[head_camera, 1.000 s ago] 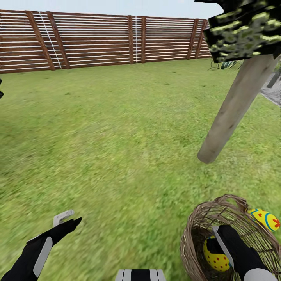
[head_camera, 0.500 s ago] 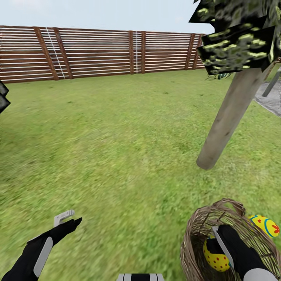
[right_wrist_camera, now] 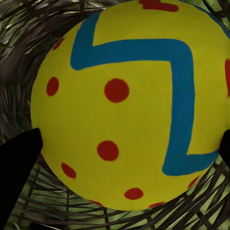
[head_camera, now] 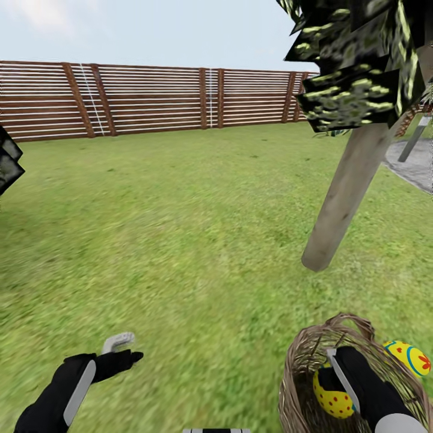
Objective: Take the three Easter eggs out of the wicker basket on the lawn in the garden, then place them on the lawn next to a single tree (choose any tree) so that all three eggs are next to the same tree and none are left in the basket.
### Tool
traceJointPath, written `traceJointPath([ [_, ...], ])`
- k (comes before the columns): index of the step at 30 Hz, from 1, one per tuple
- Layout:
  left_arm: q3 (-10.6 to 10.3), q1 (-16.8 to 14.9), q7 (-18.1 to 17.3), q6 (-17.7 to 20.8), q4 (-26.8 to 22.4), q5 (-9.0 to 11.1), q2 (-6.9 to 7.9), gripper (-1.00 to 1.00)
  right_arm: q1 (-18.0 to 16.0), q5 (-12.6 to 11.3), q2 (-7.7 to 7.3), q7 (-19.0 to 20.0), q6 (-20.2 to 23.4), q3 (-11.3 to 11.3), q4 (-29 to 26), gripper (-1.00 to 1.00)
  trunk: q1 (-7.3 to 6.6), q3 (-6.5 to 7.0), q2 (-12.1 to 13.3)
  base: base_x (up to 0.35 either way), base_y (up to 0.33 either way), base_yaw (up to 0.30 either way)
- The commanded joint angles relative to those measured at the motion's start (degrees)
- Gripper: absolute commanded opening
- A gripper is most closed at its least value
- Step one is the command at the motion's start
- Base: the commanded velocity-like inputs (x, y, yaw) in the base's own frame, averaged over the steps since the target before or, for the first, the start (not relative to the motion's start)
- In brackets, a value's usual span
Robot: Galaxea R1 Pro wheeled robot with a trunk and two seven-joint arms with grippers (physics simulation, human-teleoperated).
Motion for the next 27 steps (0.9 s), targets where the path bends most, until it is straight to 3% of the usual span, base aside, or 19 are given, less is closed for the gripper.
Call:
traceJointPath([
  [1, 0.21, -0.02, -0.33, 0.35, -1.19, -1.36, 0.14, 1.0, -0.03, 0.04, 0.02, -0.08, 0.25, -0.03, 0.0, -1.0, -0.03, 0.18, 0.0, 0.0, 0.0, 0.0],
  [6, 0.97, -0.02, -0.5, 0.42, -2.37, -2.53, 2.73, 1.0, -0.03, 0.12, 0.17, -0.1, 0.19, 0.11, 0.35, -1.0, -0.16, 1.29, 0.06, 0.0, 0.0, 0.0],
  [14, 0.59, -0.02, -0.45, 5.45, -1.15, -2.8, 2.4, 1.0, -0.02, 0.05, 0.2, -0.1, 0.25, 0.18, 0.37, -1.0, -0.37, 3.06, 0.17, 0.0, 0.0, 0.0],
  [19, 0.72, -0.02, -0.82, 12.51, -1.05, -2.35, 2.84, 1.0, -0.03, 0.04, 0.2, -0.1, 0.25, 0.17, 0.38, -1.0, -0.5, 4.17, 0.24, 0.0, 0.0, 0.0],
  [27, 0.81, 0.01, -0.84, 13.08, 2.3, -2.39, 3.14, 1.0, -0.03, 0.12, 0.36, -0.03, 0.25, 0.23, 0.37, -1.0, -0.7, 5.94, 0.35, 0.0, 0.0, 0.0],
])
